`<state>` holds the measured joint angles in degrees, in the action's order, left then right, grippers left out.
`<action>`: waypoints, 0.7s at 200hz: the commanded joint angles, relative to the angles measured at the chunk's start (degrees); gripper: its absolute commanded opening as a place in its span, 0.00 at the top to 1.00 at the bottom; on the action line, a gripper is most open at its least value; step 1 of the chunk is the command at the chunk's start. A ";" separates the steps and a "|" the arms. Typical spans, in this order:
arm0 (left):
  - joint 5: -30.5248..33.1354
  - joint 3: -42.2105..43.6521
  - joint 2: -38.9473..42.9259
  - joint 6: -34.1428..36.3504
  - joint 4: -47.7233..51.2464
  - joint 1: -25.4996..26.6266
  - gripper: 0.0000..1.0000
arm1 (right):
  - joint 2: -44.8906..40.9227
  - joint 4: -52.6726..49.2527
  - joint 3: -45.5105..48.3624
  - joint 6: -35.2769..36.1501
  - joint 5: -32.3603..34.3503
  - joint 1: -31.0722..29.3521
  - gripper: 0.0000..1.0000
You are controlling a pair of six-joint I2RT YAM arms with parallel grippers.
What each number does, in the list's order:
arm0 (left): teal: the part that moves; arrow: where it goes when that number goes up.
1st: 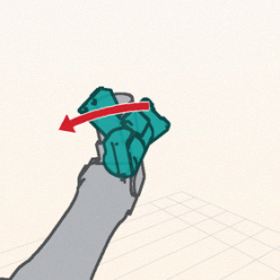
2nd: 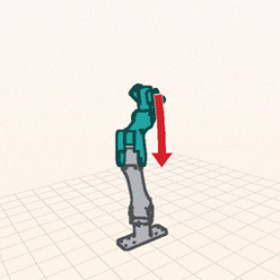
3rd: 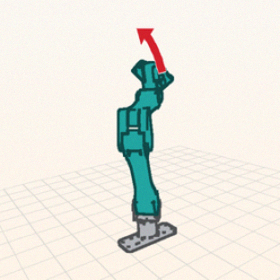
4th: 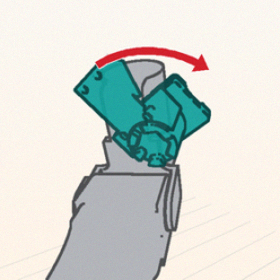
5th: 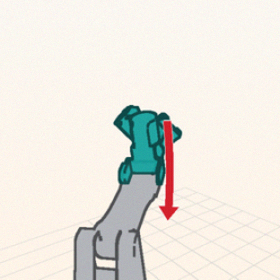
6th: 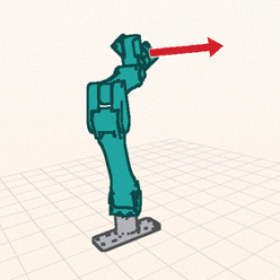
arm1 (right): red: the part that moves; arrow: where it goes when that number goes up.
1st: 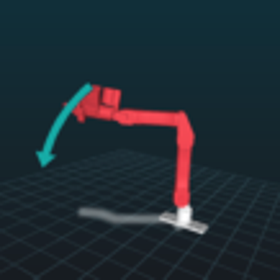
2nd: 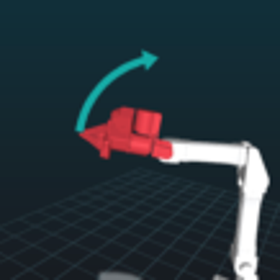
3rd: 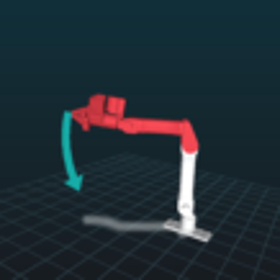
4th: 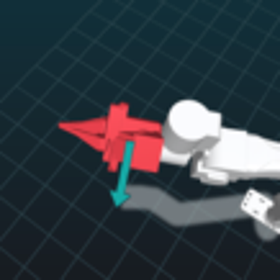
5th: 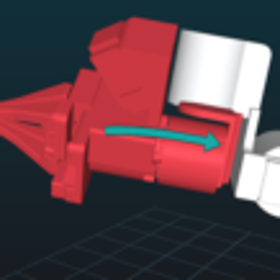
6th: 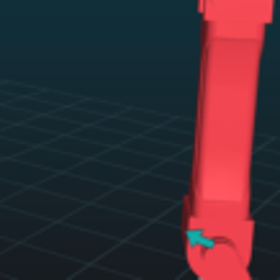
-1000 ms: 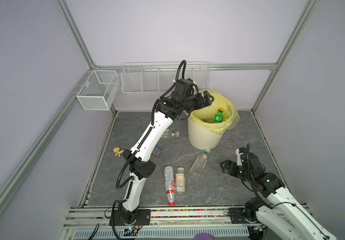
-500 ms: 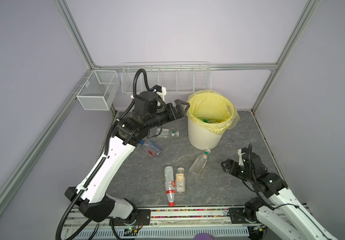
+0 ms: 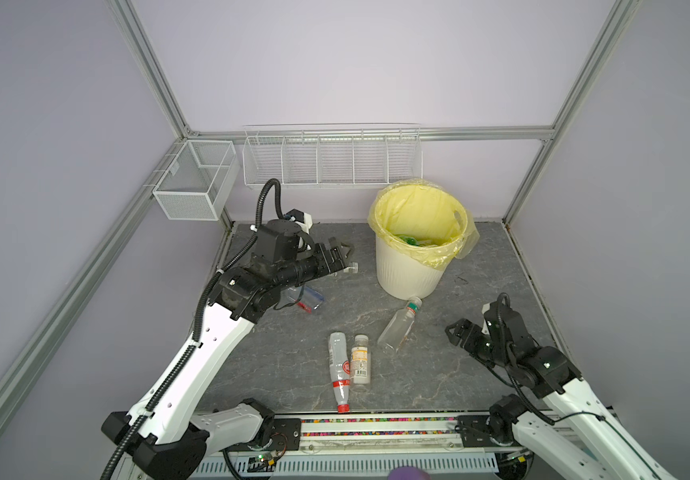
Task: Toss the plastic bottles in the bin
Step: 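Withdraw the empty left gripper from the bin back over the table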
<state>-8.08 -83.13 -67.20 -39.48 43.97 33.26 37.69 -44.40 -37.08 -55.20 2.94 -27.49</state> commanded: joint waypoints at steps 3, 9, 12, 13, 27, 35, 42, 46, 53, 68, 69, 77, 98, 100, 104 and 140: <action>1.96 2.16 3.04 2.61 4.18 -0.97 0.00 | 1.66 -0.69 -1.99 -2.70 -0.50 -3.44 0.12; 1.56 2.48 3.40 3.05 4.85 -1.24 0.00 | 2.26 -0.73 -2.50 -2.75 0.36 -4.66 0.12; 1.47 2.60 3.59 3.28 5.15 -1.33 0.00 | 2.61 -0.83 -2.74 -2.92 0.72 -5.34 0.12; 1.48 2.65 3.71 3.36 5.29 -1.34 0.00 | 2.76 -0.89 -2.87 -2.95 0.96 -5.58 0.12; 1.64 3.38 4.47 4.43 6.48 -1.61 0.00 | 4.60 -1.67 -3.96 -4.21 3.22 -8.31 0.12; 1.81 3.98 4.87 5.05 6.82 -1.70 0.00 | 5.42 -2.08 -4.45 -5.30 4.24 -9.61 0.12; 2.00 4.57 5.18 5.27 6.93 -1.87 0.00 | 6.06 -2.26 -4.94 -6.21 4.71 -10.54 0.12; 2.01 5.02 5.30 5.32 6.93 -1.94 0.00 | 6.28 -2.34 -5.15 -6.50 4.85 -10.98 0.12; 1.95 5.95 5.49 5.11 6.54 -2.04 0.00 | 6.60 -2.78 -5.93 -6.81 5.24 -11.54 0.12; 1.24 8.57 5.94 4.57 5.10 -2.14 0.00 | 6.37 -5.22 -7.80 -7.94 8.13 -12.46 0.12; 1.23 8.72 5.94 4.54 5.00 -2.14 0.00 | 6.36 -5.37 -7.86 -8.10 8.39 -12.44 0.12; 1.22 10.27 6.10 4.15 4.03 -2.23 0.00 | 5.82 -6.23 -8.09 -9.17 10.07 -12.60 0.12; 1.30 13.86 5.95 3.37 2.17 -2.58 0.00 | 4.59 -5.23 -6.49 -11.46 11.54 -12.71 0.12; 1.35 14.29 5.90 3.36 2.00 -2.63 0.00 | 4.61 -5.21 -6.33 -11.83 11.60 -12.73 0.12; 1.46 14.99 5.84 3.23 1.57 -2.67 0.00 | 4.67 -5.25 -6.00 -12.34 11.69 -12.71 0.12; 1.15 19.76 5.97 3.39 -0.26 -3.11 0.00 | 6.39 -4.64 -4.32 -14.83 13.50 -13.82 0.12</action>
<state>-7.31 -65.14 -61.76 -36.40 45.34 30.61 43.07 -48.27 -42.78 -65.65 13.08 -40.14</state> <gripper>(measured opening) 0.999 0.880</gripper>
